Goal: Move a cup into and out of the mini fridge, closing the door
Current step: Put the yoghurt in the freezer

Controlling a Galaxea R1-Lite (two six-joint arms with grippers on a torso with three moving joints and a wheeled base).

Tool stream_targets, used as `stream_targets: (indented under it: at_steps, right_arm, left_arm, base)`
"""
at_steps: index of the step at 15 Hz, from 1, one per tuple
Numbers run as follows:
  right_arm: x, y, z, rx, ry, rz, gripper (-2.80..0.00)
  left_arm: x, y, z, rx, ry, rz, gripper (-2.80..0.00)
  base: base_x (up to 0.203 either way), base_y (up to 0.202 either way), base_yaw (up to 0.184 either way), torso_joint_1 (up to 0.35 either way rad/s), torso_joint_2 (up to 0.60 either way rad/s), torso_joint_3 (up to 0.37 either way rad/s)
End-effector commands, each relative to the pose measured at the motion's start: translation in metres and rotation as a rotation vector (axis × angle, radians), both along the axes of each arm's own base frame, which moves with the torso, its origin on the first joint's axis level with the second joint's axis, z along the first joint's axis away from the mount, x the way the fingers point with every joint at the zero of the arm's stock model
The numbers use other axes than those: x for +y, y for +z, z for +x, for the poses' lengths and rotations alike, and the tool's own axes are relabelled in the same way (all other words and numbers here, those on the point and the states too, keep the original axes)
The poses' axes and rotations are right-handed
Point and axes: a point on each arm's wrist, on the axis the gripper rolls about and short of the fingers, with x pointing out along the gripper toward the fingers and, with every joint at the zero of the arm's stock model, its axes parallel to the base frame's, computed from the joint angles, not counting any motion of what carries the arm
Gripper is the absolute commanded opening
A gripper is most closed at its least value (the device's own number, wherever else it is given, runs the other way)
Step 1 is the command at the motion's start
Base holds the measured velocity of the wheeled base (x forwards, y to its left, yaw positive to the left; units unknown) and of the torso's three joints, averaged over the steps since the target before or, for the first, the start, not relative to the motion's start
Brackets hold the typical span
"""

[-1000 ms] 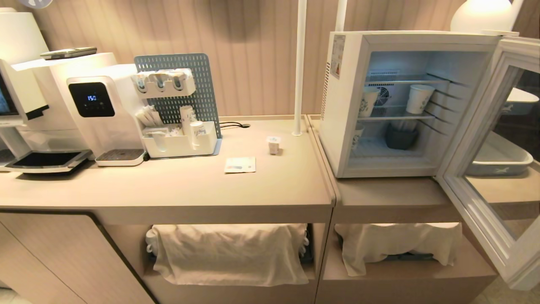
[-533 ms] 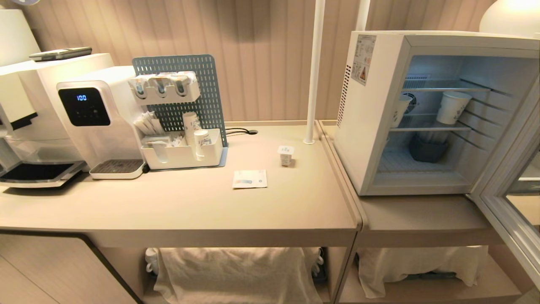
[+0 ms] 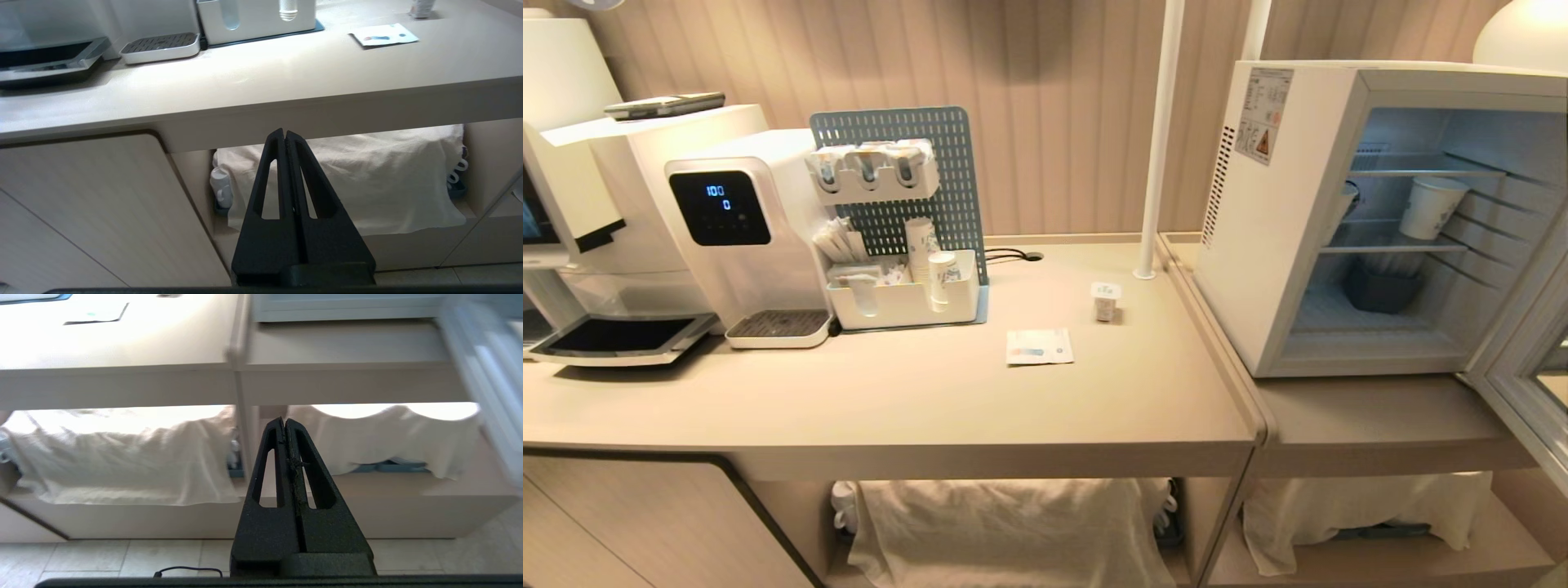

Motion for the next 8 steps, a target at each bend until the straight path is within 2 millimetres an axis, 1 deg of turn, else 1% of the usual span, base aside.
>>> stream_targets:
  at_steps: [1,3,5,8]
  right_arm:
    - [0.0,-0.0002,0.0001,0.003,0.001,-0.001,-2.8]
    - [0.0,-0.0002,0.0001,0.003,0.001,-0.001,-2.8]
    - [0.0,-0.0002,0.0001,0.003,0.001,-0.001,-2.8]
    - [0.0,-0.0002,0.0001,0.003,0.001,-0.001,-2.8]
  left_arm:
    - [0.0,0.0,0.0,0.0,0.0,0.001,-2.8]
    - [0.0,0.0,0.0,0.0,0.0,0.001,-2.8]
    - [0.0,-0.0001,0.0001,-0.002,0.0,-0.002,-2.8]
    - [0.0,-0.0001,0.0001,-0.002,0.0,-0.005,-2.8]
  base:
    - [0.0,0.191,0.002,0.007,0.01,0.002]
    - [0.0,0.191,0.005,0.0,0.0,-0.004]
    - [0.0,0.131,0.017,0.004,0.01,0.002]
    - [0.0,0.0,0.0,0.0,0.0,0.0]
